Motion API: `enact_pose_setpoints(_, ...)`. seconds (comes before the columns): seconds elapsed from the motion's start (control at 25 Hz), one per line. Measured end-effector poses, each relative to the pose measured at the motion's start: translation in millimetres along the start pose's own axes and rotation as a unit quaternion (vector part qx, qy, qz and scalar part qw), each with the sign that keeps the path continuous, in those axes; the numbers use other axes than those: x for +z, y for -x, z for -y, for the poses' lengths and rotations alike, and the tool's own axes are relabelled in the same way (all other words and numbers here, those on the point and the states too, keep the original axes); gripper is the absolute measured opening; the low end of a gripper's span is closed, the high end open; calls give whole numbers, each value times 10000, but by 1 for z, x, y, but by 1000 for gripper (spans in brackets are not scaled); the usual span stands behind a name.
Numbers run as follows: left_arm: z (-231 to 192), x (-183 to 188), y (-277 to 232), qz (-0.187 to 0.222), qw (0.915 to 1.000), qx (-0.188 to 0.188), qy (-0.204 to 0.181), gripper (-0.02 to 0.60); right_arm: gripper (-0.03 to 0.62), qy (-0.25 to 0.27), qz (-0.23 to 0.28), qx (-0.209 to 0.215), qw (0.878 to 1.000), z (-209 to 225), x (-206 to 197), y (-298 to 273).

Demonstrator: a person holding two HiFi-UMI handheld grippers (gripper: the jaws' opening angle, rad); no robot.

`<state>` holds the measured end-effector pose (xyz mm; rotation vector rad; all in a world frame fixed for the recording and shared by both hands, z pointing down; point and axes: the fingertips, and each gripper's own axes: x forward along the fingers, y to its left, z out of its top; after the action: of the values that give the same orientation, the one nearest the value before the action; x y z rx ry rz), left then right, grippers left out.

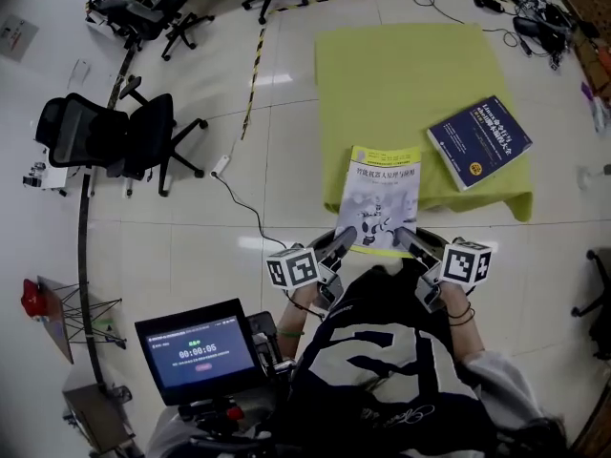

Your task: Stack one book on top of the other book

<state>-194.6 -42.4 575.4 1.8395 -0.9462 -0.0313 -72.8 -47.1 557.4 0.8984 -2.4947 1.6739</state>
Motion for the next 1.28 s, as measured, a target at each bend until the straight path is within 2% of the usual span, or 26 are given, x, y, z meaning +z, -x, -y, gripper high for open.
enact_pose_setpoints(0.12, 33, 3, -1, -5, 9992, -39, -395, 112, 94, 163, 149, 32, 9998, -13, 9, 25)
enact_pose_setpoints(0.36, 94, 24, -33, -68, 9937, -485, -1007, 112, 95, 410, 859, -116, 9954, -25, 54, 75)
enact_pose_setpoints(0.52, 134, 31, -103, -236, 9885, -689, -1324, 112, 96, 517, 1148, -350, 9914, 8, 106, 118)
enact_pose_setpoints(0.72, 163, 24, -198, -592, 9846, -707, -1487, 112, 98, 381, 1188, -708, 9897, 70, 160, 163)
enact_pose_setpoints(0.88, 174, 17, -265, -810, 9829, -506, -1577, 112, 100, 222, 1091, -869, 9900, 123, 195, 186)
enact_pose_setpoints(1.0, 168, 19, -296, -871, 9838, -261, -1545, 112, 101, 114, 919, -923, 9914, 153, 213, 184)
enact_pose_setpoints(1.28, 135, 12, -318, -973, 9805, 607, -1599, 115, 100, 142, 292, -1152, 9928, 193, 212, 167)
